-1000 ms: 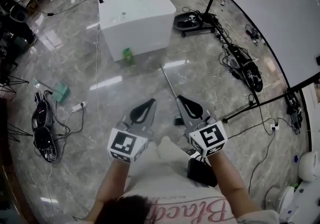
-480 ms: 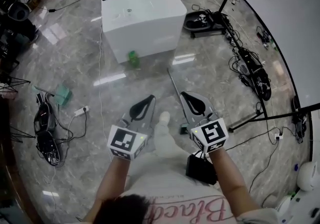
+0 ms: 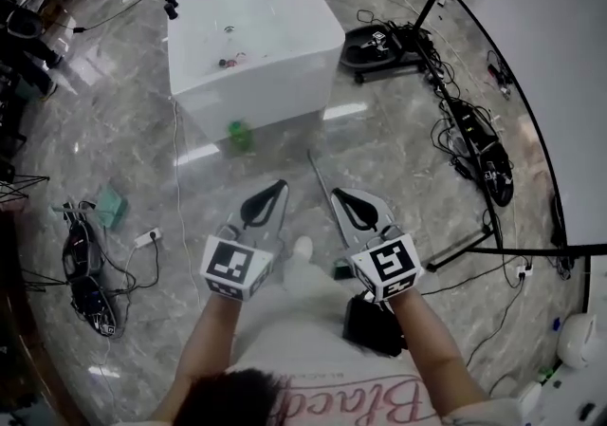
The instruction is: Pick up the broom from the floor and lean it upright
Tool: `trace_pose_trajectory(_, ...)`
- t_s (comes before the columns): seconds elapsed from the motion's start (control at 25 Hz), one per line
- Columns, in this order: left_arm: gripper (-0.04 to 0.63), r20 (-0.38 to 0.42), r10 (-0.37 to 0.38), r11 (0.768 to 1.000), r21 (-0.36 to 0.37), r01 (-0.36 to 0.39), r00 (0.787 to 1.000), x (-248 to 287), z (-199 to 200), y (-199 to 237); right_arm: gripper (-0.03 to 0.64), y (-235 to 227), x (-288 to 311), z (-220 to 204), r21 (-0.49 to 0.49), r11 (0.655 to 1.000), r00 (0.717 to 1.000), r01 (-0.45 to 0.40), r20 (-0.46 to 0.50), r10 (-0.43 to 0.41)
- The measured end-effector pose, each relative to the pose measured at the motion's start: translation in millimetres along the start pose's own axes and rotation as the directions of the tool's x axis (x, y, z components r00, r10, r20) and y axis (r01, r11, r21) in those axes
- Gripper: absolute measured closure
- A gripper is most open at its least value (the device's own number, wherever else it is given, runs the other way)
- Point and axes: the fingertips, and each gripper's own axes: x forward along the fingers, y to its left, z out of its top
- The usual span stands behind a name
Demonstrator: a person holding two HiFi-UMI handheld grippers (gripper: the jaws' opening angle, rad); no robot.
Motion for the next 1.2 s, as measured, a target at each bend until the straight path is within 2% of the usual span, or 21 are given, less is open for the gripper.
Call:
trace_pose_trajectory(0.2,0.597,-0.057,-0.023,1.000,0.008,0.023,0.998,34.2,-9.6,18.0,0.615,-20.2,26.8,-14.4,0.041,0.999,0.999,0.009,-0.032,-0.008)
trace_pose_trajectory(0.4,0.597,-0.138,-0.056,0.998,-0.032,0.053,0.989,64.2,-50.6,27.8,0.615,-26.8,52.1,-52.5,0.074,0.997,0.995,0.002,-0.095,0.005)
trace_pose_trajectory(0.52,0.597,-0.174,-0.090,0.995,-0.048,0.083,0.981,92.2,-77.9,31.7,0.615,-42.7,69.7,-80.7,0.101,0.994,0.992,0.029,-0.128,-0.016)
trace_pose_trajectory(0.84,0.597,-0.218,-0.157,0.988,-0.047,0.150,0.963,157.8,-162.6,58.6,0.615,-85.2,133.2,-189.1,0.186,0.973,0.966,0.136,-0.242,-0.088)
trace_pose_trajectory(1.04,0.597,-0.249,-0.206,0.979,-0.045,0.201,0.946,197.4,-226.6,72.6,0.615,-112.2,173.5,-271.5,0.191,0.957,0.932,0.219,-0.332,-0.147)
trace_pose_trajectory(1.2,0.597,-0.288,-0.254,0.967,-0.071,0.244,0.924,217.3,-281.2,77.6,0.615,-117.9,206.1,-327.7,0.221,0.945,0.906,0.240,-0.400,-0.137)
